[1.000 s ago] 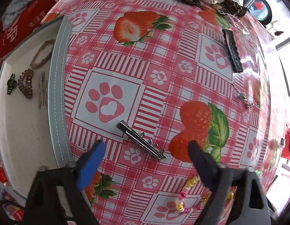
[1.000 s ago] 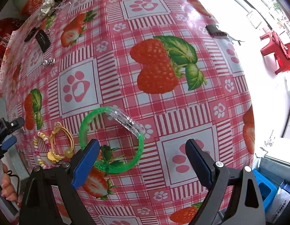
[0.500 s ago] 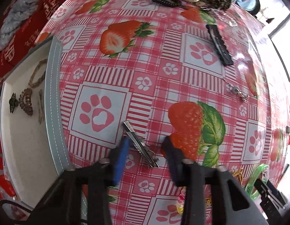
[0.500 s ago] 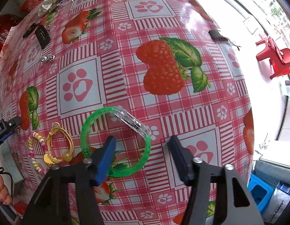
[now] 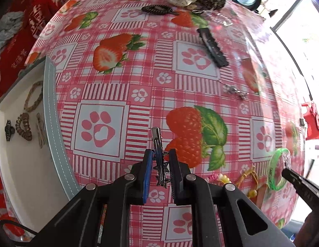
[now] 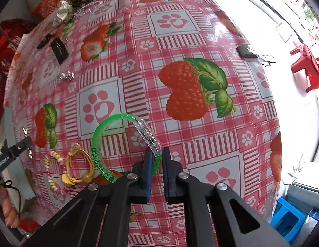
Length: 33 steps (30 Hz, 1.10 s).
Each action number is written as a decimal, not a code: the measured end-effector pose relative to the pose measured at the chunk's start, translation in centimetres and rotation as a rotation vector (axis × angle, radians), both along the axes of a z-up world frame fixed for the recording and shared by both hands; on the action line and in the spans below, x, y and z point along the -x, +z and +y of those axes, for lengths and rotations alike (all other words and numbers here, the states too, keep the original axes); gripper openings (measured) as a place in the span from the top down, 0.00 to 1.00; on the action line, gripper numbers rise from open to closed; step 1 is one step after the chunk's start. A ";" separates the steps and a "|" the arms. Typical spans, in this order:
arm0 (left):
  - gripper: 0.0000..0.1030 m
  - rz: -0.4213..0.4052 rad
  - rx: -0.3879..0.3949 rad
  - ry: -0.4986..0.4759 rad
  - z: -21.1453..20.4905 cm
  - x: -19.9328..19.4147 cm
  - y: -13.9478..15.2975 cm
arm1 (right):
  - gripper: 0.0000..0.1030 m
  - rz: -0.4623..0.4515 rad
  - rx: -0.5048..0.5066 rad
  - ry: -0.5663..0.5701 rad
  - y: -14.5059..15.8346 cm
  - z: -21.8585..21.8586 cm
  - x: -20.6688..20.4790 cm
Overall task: Organize jewelry
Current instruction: 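Grasp silver barrette with left tool while right tool grasps green bangle, then carry barrette with left tool into white box while right tool carries bangle there, open both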
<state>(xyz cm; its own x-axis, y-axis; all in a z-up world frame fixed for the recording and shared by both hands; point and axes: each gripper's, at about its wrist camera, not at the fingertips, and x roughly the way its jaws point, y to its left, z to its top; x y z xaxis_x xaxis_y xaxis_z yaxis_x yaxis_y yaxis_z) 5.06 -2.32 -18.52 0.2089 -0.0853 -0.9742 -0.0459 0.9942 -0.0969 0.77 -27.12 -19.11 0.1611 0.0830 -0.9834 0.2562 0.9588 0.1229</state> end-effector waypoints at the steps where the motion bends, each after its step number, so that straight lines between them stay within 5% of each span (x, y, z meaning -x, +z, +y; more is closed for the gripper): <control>1: 0.78 -0.004 0.003 -0.007 -0.1 0.0 0.3 | 0.90 -0.004 -0.004 0.001 0.2 -0.1 0.0; 18: 0.78 -0.099 0.030 -0.015 2.5 1.0 4.7 | 0.91 -0.081 -0.072 0.064 2.7 2.3 -2.0; 33: 0.78 -0.134 -0.007 0.172 11.8 4.7 6.2 | 0.91 -0.138 -0.135 0.322 5.8 13.7 -4.8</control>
<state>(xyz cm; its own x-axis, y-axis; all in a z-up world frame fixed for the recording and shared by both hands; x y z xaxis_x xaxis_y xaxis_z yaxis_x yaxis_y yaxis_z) 0.33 9.53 -12.34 0.3479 -0.0306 -0.9370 -0.2020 0.9735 -0.1068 5.58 -13.47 -13.32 0.2355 0.2786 -0.9311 -0.0837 0.9603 0.2661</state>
